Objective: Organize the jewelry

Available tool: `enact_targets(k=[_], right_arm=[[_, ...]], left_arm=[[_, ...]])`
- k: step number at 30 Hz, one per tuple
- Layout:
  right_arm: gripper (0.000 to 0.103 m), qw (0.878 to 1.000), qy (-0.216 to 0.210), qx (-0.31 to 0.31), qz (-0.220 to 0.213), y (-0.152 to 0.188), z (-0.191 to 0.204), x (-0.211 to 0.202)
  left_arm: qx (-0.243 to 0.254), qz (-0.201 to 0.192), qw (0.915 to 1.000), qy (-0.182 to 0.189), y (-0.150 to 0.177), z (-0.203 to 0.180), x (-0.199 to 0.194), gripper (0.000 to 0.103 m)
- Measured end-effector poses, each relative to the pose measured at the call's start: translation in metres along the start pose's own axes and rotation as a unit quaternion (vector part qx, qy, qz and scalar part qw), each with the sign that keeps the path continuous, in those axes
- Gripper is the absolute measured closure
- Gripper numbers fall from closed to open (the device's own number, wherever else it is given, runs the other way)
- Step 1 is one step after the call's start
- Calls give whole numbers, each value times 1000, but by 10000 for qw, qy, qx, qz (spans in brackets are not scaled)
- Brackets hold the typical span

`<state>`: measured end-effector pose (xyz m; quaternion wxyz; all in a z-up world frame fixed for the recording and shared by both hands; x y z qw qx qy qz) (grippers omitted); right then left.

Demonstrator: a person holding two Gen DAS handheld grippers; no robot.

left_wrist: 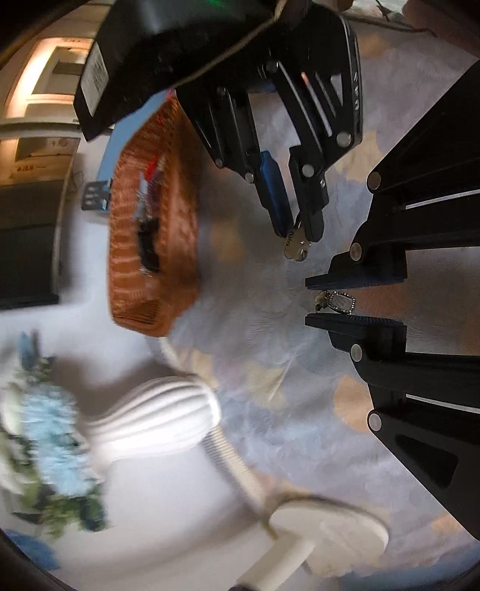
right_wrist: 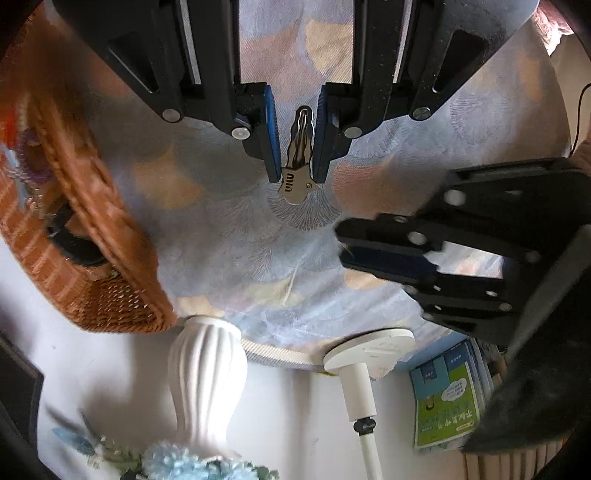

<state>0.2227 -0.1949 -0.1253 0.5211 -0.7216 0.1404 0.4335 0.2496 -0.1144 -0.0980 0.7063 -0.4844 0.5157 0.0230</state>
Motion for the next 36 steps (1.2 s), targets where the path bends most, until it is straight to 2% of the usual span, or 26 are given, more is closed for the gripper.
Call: enact_targets(k=[3, 8, 13, 16, 20, 24, 27, 31, 36], right_arm=[[85, 9996, -27, 111, -255, 3, -1, -31], [85, 9974, 287, 343, -567, 10, -25, -93], [85, 9886, 970, 789, -833, 12, -90, -155], [85, 9822, 1180, 1173, -868, 17, -132, -169], [85, 9726, 1075, 1898, -809, 24, -189, -161], [85, 9647, 1005, 2386, -486, 31, -225, -122], [85, 9589, 1258, 2530, -246, 42, -237, -104], [85, 9515, 1644, 2602, -3, 58, -247, -98], [84, 9489, 1512, 2766, 167, 73, -259, -85]], left_arm=[[210, -193, 9996, -87, -11, -14, -26, 91], [339, -529, 9980, -90, -41, -35, -55, 91], [219, -851, 9961, 94, -89, -56, -60, 91], [163, -964, 9949, 261, -115, -69, -51, 91], [-17, -925, 9948, 436, -147, -76, -17, 91], [-249, -692, 9948, 708, -165, -74, 31, 91], [-471, -493, 9913, 1128, -175, -76, 68, 91], [-454, -325, 9876, 1470, -177, -95, 97, 91], [-616, -113, 9852, 1597, -181, -108, 126, 90]])
Point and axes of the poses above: each gripper's, at about its wrist camera, not at the fingertips, and x roughly the way its jaws point, z to its left, y to its underside, the point moved 1 cm from there along x, roughly the way its jaws point, and after that the axes turned 8 degrees about -x, right-handed, at the moved point
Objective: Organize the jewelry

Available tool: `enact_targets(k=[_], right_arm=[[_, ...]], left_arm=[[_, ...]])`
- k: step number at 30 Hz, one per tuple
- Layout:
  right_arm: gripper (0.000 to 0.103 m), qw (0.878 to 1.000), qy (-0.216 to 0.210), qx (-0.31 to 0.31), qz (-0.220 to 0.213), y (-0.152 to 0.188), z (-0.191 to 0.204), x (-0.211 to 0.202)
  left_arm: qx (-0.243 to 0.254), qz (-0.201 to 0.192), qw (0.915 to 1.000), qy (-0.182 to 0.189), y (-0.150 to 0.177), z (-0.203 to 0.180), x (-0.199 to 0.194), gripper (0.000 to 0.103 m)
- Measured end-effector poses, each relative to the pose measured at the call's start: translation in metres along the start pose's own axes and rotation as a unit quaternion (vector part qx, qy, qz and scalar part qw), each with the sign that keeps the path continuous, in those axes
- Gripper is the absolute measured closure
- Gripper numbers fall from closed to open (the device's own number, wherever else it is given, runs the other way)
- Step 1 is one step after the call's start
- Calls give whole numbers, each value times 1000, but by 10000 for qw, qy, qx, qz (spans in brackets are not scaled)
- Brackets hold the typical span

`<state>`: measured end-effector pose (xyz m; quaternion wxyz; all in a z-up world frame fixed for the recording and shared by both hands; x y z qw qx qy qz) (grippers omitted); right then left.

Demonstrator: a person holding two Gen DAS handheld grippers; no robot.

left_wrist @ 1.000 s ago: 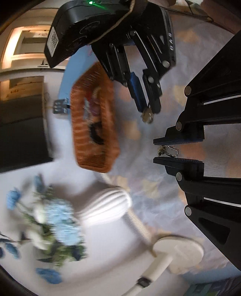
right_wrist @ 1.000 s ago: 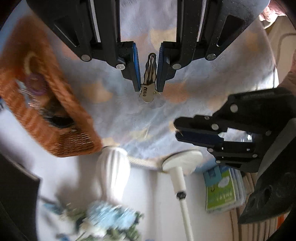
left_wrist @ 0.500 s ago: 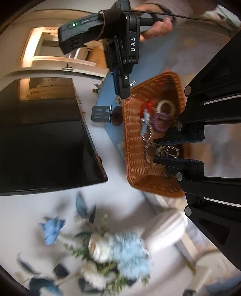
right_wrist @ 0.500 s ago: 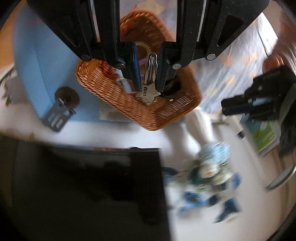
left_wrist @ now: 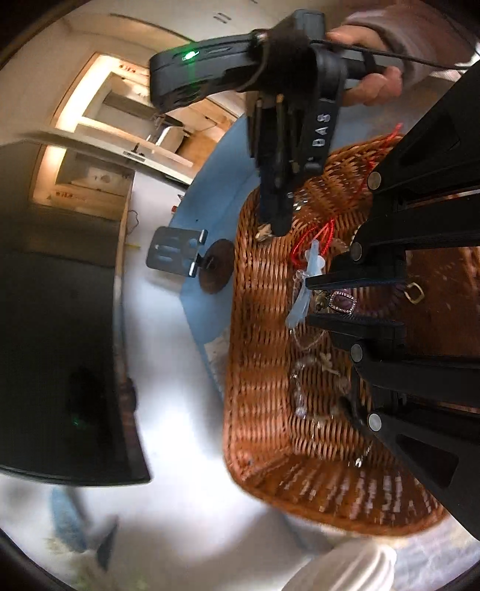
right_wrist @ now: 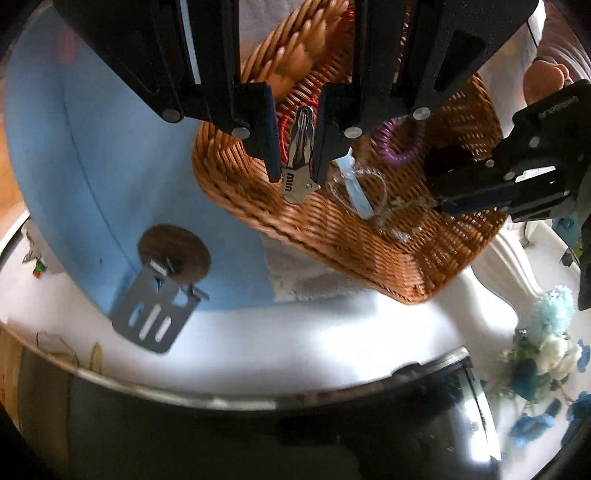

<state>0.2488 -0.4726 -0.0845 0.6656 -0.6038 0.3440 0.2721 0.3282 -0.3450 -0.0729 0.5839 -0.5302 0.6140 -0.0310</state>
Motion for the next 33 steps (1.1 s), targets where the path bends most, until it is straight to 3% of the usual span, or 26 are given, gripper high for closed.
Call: enact_targets(k=[2, 4, 6, 7, 14, 16, 17, 19, 21, 22, 25, 29, 31, 33], right_arm=[[84, 9998, -182, 33, -37, 4, -1, 0], [83, 9995, -279, 24, -132, 6, 0, -5], [82, 9996, -181, -19, -225, 7, 6, -13], [81, 9995, -126, -33, -271, 8, 8, -18], [81, 9969, -273, -102, -726, 17, 37, -86], [76, 9952, -238, -187, -930, 19, 52, -111], [68, 9941, -208, -220, -1044, 23, 61, -126], [61, 9916, -130, -243, -1261, 33, 78, -152], [60, 9900, -62, -235, -1393, 43, 90, -170], [59, 9890, -37, -195, -1467, 50, 95, -178], [56, 9852, 108, 55, -1710, 79, 112, -194], [51, 9812, 533, 283, -1834, 113, 135, -199], [48, 9747, 822, 376, -2046, 131, 147, -196], [41, 9700, 1091, 402, -2136, 139, 155, -188]], left_arm=[[-105, 40, 9999, 60, 0, -1, 2, 89], [-156, 61, 9994, 290, -1, -4, -4, 80], [-156, -88, 9994, 282, -1, -6, -18, 59], [-149, -233, 9994, 203, 0, -9, -29, 55], [-45, -448, 9989, -132, 19, -28, -97, 53], [49, -581, 9979, -295, 27, -36, -128, 53], [88, -637, 9974, -335, 31, -39, -141, 51], [148, -860, 9953, -430, 45, -48, -178, 47], [48, -1135, 9923, -491, 65, -53, -211, 31], [7, -1203, 9912, -547, 73, -53, -220, 28], [-103, -1537, 9810, -1177, 109, -59, -248, 27], [-35, -2045, 9593, -1945, 160, -71, -263, 27], [-114, -2284, 9479, -2216, 184, -72, -263, 27], [-209, -2311, 9451, -2303, 199, -66, -254, 27]])
Point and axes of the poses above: each gripper's, at about its wrist camera, not at the fingertips, and x roughly the way its jaws point, z to its left, y to its underside, the point moved 1 cm from there along x, roughly the way its jaws point, and after that the axes turned 8 degrees about -x, right-handed, at the moved point
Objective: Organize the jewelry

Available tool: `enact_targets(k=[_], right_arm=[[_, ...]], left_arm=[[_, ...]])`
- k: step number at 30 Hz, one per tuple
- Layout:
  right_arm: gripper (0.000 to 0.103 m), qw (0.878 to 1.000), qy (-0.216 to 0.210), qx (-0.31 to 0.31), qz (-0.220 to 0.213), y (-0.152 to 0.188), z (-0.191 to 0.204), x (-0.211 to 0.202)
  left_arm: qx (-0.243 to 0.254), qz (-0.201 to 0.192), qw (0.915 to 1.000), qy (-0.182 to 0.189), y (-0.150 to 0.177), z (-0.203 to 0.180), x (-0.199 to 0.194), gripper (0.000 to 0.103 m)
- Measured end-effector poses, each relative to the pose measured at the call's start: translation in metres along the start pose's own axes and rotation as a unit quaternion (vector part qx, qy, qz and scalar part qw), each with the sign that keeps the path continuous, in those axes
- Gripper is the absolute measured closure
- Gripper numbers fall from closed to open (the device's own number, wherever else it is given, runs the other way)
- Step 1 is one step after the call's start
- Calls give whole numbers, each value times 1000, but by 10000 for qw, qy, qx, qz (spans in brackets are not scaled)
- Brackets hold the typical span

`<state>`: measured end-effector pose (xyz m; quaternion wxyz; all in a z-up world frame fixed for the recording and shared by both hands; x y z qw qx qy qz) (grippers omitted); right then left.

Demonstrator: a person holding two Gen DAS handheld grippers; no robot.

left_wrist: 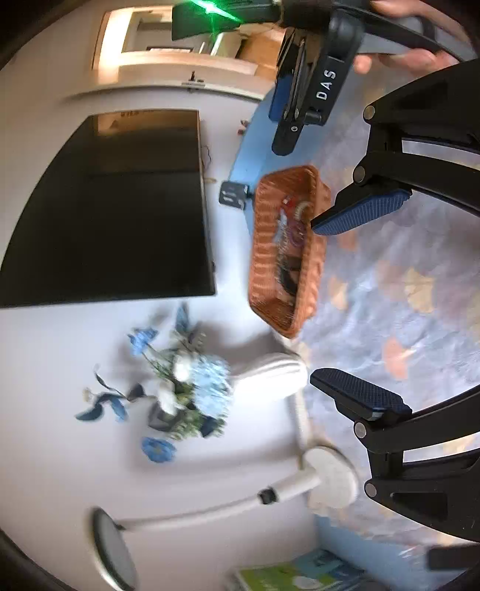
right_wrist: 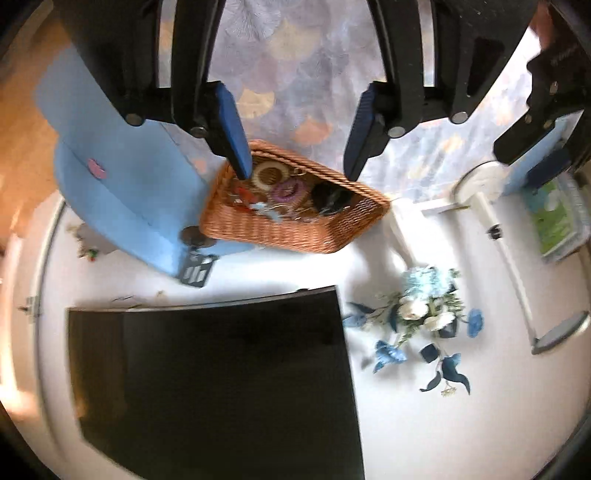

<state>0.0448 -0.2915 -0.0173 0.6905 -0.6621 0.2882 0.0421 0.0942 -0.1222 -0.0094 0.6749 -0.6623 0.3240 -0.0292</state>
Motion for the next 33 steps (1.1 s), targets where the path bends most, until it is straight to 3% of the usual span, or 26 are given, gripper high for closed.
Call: enact_targets(k=[6, 9, 20, 24, 33], right_arm=[[41, 9997, 190, 63, 149, 24, 13, 19], [41, 9993, 344, 37, 162, 32, 16, 28], [41, 9981, 345, 347, 364, 54, 4, 54], [41, 9980, 325, 382, 376, 54, 3, 55], [41, 9985, 360, 205, 370, 54, 10, 54]], left_arm=[[-418, 501, 9978, -70, 34, 30, 39, 27], [-596, 559, 9966, -91, 41, 41, 50, 27], [-182, 883, 9955, -277, 64, 27, 74, 27], [-288, 978, 9944, -294, 64, 32, 79, 27], [-168, 950, 9947, -367, 66, 27, 78, 27]])
Point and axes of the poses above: each gripper's, at about its wrist camera, not at the fingertips, and x roughly the way its jaws point, z to its left, y to its underside, the point moved 1 cm from there along x, roughly the way its jaws point, and after that the axes turned 8 degrees about -x, right-handed, at the moved point
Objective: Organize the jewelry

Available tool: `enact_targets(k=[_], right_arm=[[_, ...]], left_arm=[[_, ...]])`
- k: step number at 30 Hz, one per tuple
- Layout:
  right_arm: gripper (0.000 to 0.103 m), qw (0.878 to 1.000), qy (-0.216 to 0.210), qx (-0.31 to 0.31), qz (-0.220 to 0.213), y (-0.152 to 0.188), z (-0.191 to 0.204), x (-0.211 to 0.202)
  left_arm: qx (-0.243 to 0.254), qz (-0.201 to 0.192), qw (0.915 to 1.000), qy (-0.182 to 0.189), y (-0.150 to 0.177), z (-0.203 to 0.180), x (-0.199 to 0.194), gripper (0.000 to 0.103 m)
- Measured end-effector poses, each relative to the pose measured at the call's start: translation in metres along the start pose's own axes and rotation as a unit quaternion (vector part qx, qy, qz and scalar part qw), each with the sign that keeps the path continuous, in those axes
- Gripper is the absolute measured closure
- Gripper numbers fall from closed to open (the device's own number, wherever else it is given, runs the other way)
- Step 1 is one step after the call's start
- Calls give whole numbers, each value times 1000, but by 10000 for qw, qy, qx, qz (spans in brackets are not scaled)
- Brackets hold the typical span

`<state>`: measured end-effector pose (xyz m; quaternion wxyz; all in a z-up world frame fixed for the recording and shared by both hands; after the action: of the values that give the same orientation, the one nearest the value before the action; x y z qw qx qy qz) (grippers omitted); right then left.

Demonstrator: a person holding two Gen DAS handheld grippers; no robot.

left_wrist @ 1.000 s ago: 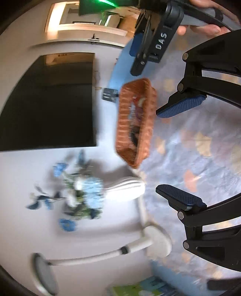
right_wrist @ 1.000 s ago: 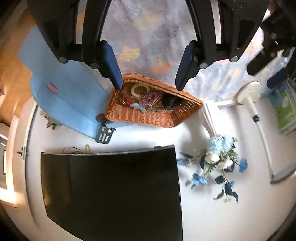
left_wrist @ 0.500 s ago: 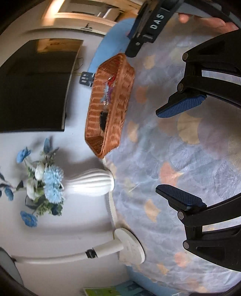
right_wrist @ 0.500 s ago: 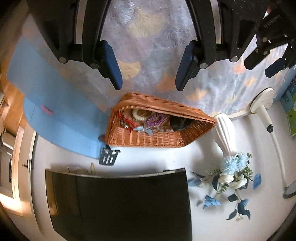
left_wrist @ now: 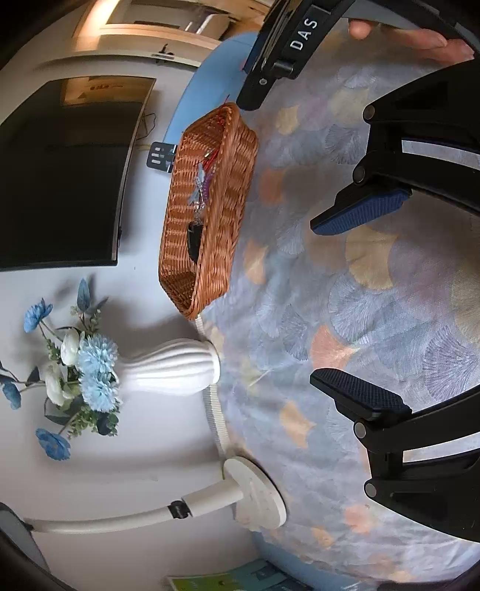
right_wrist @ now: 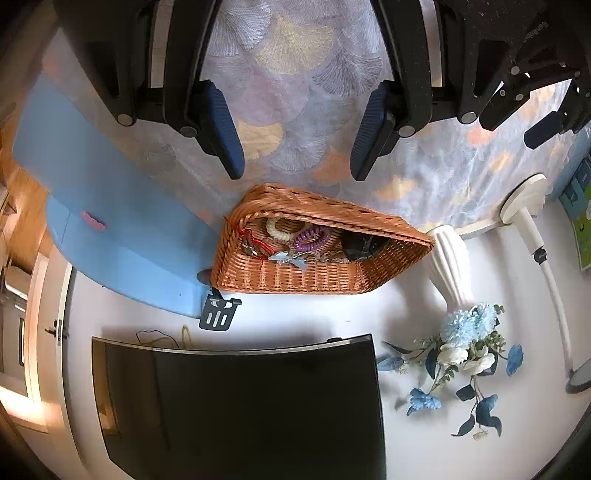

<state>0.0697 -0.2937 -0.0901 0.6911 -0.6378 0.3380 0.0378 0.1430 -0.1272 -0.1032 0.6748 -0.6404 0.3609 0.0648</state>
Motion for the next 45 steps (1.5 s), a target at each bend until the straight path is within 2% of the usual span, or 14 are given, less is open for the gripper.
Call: enact_targets(k=[10, 23, 45], right_arm=[[40, 9999, 18, -96, 40, 1, 4, 3], [35, 9998, 5, -191, 95, 2, 9, 4], [34, 9997, -63, -220, 119, 2, 8, 6]], left_arm=[[-19, 51, 10000, 47, -1, 1, 1, 27], [-24, 141, 9999, 5, 0, 1, 4, 27], [-34, 234, 9997, -18, 1, 3, 8, 27]])
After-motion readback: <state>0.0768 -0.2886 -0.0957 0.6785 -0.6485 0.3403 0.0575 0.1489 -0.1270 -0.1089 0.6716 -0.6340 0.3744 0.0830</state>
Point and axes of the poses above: each gripper's, at about its wrist camera, not at the fingertips, and x roughly the way its jaws point, z to its left, y to its underside, the point moved 1 cm from there along x, roughly the way its jaws point, and after that the axes turned 8 degrees about -x, right-handed, at the moved point
